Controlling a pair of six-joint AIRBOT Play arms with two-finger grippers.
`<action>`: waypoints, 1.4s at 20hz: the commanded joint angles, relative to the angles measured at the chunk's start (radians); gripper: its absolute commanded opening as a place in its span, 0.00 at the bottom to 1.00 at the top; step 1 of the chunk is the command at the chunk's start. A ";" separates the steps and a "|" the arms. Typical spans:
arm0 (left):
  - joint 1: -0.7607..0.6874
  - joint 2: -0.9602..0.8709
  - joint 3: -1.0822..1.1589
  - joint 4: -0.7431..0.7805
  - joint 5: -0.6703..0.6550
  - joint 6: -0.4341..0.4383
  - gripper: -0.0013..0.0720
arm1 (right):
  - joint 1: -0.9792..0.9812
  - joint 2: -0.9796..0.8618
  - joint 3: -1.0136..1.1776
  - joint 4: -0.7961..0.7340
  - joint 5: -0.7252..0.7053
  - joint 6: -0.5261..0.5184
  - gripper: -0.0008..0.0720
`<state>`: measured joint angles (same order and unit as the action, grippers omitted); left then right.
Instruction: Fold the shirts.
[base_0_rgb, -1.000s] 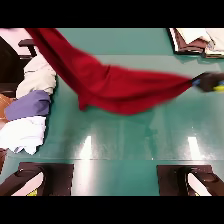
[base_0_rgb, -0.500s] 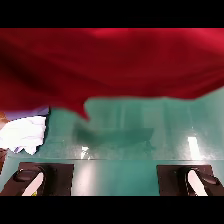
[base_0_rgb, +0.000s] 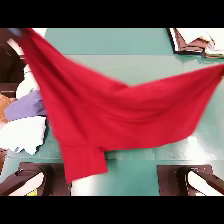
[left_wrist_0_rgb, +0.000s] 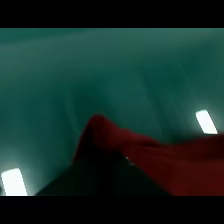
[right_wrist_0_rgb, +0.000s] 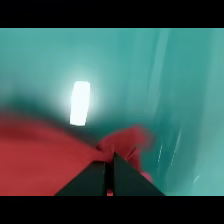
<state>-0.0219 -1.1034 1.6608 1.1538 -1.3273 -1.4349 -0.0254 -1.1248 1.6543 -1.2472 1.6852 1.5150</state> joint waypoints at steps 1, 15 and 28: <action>0.000 -0.188 -0.275 -0.009 0.054 0.005 0.06 | 0.097 -0.190 -0.192 -0.119 -0.051 0.010 0.03; 0.163 -0.221 -0.249 0.002 0.076 0.029 0.69 | 0.032 -0.354 0.014 0.185 -0.084 -0.091 0.60; 0.217 0.011 -1.052 -0.103 0.230 0.086 0.69 | -0.076 0.079 -0.605 0.312 -0.207 -0.149 0.60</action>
<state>0.1932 -1.1015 0.7067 1.1023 -1.1458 -1.3724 -0.0948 -1.0977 1.1187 -0.9508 1.5005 1.3731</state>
